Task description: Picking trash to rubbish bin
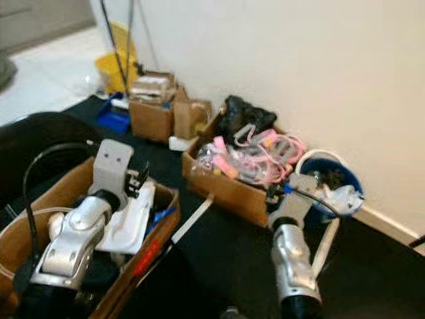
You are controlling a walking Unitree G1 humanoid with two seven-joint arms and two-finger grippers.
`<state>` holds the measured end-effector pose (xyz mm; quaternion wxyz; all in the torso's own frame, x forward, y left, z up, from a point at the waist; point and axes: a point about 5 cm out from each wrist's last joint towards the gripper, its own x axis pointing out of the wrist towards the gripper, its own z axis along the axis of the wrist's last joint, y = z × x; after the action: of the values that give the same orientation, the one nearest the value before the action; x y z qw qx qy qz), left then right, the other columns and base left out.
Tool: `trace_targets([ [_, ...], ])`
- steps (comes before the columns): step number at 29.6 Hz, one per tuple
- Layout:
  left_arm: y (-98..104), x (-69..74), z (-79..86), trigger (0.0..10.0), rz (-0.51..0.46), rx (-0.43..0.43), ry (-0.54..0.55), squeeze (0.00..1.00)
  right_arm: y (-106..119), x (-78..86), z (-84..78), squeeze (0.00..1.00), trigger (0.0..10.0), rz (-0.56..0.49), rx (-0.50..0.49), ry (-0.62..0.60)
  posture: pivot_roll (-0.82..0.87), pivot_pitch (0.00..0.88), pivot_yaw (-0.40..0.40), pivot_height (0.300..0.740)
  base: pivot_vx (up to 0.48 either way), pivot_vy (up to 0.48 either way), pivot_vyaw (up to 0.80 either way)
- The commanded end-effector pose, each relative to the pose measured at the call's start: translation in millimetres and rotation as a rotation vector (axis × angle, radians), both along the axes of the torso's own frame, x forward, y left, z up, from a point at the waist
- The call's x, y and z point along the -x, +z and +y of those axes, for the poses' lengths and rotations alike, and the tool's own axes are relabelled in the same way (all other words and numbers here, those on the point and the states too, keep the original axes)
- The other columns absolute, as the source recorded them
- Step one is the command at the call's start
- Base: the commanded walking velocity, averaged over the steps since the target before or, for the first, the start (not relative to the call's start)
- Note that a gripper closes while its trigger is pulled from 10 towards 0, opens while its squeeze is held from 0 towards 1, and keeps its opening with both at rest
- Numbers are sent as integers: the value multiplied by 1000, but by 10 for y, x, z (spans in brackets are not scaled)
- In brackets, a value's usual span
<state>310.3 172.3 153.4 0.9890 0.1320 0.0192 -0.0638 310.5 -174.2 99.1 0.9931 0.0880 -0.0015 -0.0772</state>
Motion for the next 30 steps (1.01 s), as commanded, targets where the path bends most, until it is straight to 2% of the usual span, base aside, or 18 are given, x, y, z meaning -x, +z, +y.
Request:
trace_targets([
  [1,-49,21,17,10000,16,-1,4,0,-103,53,-3,0,10000,42,-8,-12,14,149,-12,740,0,0,-800],
  [30,-54,4,14,10000,10,7,-9,0,-127,74,-8,0,10000,47,2,-20,7,116,1,740,0,0,-800],
])
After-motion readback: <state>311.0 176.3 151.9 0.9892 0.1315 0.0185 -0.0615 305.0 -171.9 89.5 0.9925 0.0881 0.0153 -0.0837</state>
